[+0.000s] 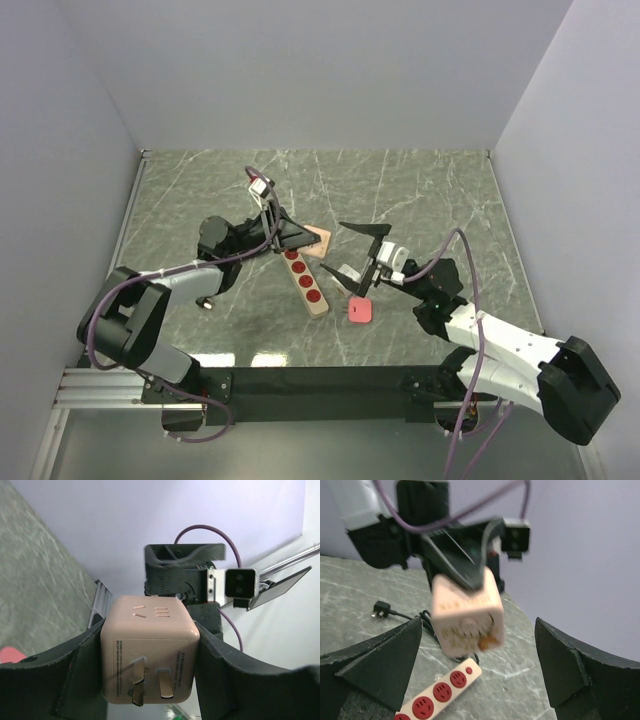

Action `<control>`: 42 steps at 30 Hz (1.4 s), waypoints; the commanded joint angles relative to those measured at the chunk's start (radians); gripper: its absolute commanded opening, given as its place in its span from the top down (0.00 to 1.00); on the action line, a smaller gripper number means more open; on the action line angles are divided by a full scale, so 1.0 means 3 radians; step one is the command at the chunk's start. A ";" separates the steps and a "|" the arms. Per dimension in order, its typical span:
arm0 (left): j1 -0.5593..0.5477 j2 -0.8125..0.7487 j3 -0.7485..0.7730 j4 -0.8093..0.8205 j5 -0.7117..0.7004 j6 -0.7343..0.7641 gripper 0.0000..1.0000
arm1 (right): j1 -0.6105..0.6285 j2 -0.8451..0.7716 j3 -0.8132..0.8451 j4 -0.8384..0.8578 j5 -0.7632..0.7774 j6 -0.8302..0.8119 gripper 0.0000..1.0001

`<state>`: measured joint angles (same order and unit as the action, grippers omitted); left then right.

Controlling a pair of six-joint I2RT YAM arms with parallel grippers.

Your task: Insert the plug

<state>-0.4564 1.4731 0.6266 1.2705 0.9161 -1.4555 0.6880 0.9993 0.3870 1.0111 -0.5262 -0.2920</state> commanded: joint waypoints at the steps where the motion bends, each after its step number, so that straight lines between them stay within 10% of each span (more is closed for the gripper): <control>1: -0.0053 0.0039 0.0033 0.1446 0.0086 -0.0354 0.99 | 0.0099 -0.0084 0.0213 -0.0102 -0.0179 -0.0223 0.01; 31: -0.0207 -0.0303 -0.0059 0.1425 0.0096 -0.0323 0.99 | 0.0222 0.0023 0.0387 -0.0353 -0.0250 -0.0300 0.10; 38: -0.0212 -0.0303 -0.0099 0.1451 0.0091 -0.0318 0.99 | 0.0233 0.0018 0.0398 -0.0364 -0.0276 -0.0259 0.61; 39: -0.0212 -0.0283 -0.0105 0.1451 0.0091 -0.0313 0.99 | 0.0238 0.0013 0.0387 -0.0328 -0.0225 -0.0249 1.00; 42: -0.0212 -0.0237 -0.0115 0.1436 0.0091 -0.0272 0.99 | 0.0238 -0.0043 0.0367 -0.0348 -0.0189 -0.0213 1.00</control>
<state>-0.5137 1.4128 0.5983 1.2789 0.9340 -1.5665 0.7506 1.0225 0.4603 0.8646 -0.6071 -0.3782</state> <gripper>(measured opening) 0.646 0.663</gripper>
